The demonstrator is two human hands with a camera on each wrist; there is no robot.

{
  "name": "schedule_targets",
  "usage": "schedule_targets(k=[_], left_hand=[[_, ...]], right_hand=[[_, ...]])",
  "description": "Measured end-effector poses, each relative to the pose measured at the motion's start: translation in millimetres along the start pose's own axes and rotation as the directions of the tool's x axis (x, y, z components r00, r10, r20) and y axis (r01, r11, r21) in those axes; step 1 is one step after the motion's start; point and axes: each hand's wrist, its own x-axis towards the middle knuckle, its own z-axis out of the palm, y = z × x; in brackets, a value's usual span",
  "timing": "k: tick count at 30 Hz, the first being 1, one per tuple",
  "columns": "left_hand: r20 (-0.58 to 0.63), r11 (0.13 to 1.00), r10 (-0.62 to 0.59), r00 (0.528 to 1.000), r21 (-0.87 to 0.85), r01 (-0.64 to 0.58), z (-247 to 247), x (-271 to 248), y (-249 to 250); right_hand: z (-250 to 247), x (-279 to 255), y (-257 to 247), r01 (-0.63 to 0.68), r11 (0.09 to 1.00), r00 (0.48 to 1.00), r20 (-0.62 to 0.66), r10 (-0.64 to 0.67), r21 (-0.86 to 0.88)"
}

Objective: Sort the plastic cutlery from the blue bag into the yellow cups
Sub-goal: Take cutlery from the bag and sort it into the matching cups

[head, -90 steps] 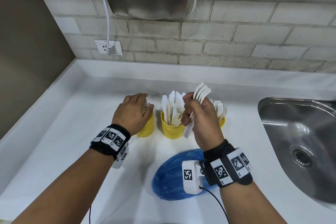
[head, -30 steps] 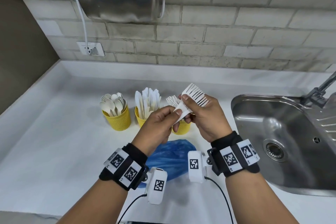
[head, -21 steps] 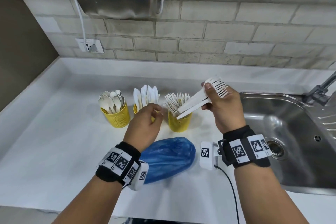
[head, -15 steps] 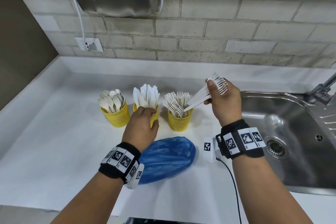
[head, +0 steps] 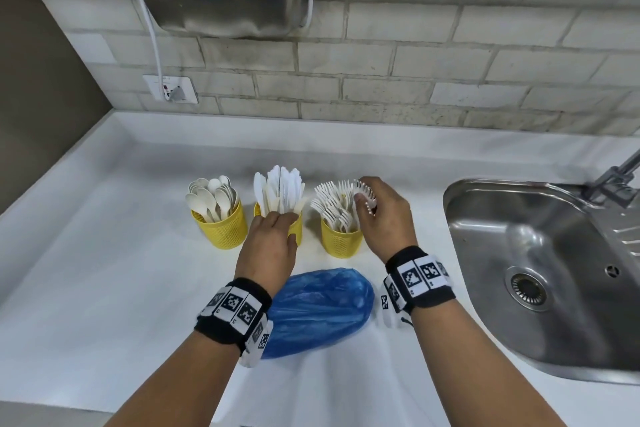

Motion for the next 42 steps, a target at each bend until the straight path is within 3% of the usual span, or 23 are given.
schedule_targets(k=[6, 10, 13, 17, 21, 24, 28, 33, 42], left_hand=[[0.020, 0.999, -0.018, 1.000, -0.026, 0.019, -1.9, 4.9, -4.4], [0.025, 0.999, -0.018, 1.000, -0.033, 0.019, -1.9, 6.9, -4.7], [0.028, 0.999, -0.014, 1.000, -0.032, 0.015, -1.8, 7.6, -5.9], [0.008, 0.998, 0.002, 1.000, -0.055, -0.002, -0.7, 8.8, -9.4], [-0.008, 0.997, 0.008, 1.000, -0.071, -0.008, -0.2, 10.3, -13.0], [-0.020, 0.997, 0.025, 0.999, -0.069, -0.026, -2.8, 11.9, -12.8], [-0.038, 0.998, 0.012, 0.999, -0.058, -0.015, -7.2, 14.0, -13.1], [-0.033, 0.997, 0.001, 0.999, -0.077, -0.004, -6.4, 15.9, -14.9], [0.012, 0.994, -0.025, 1.000, -0.103, 0.026, -10.5, 16.5, -15.1]], right_hand=[[16.2, -8.0, -0.1, -0.059, 0.971, 0.998, -0.005, 0.060, -0.233], [20.4, -9.9, 1.6, -0.047, 0.933, 0.995, 0.061, 0.073, -0.356], [20.2, -11.5, 0.1, -0.072, 0.934, 0.994, 0.055, 0.097, -0.349], [15.9, -12.1, -4.9, -0.020, 0.957, 0.999, 0.019, 0.026, -0.288], [21.5, -12.1, -3.9, 0.007, 0.937, 0.977, 0.202, 0.068, -0.350], [20.0, -11.9, 1.1, -0.027, 0.970, 0.970, 0.227, 0.083, -0.240], [15.5, -20.6, 5.6, -0.162, 0.979, 0.974, 0.178, 0.138, 0.127], [26.3, -28.4, 13.4, -0.200, 0.968, 0.960, 0.227, 0.162, 0.154], [27.0, -34.8, 19.3, -0.256, 0.953, 0.962, 0.142, 0.234, 0.162]])
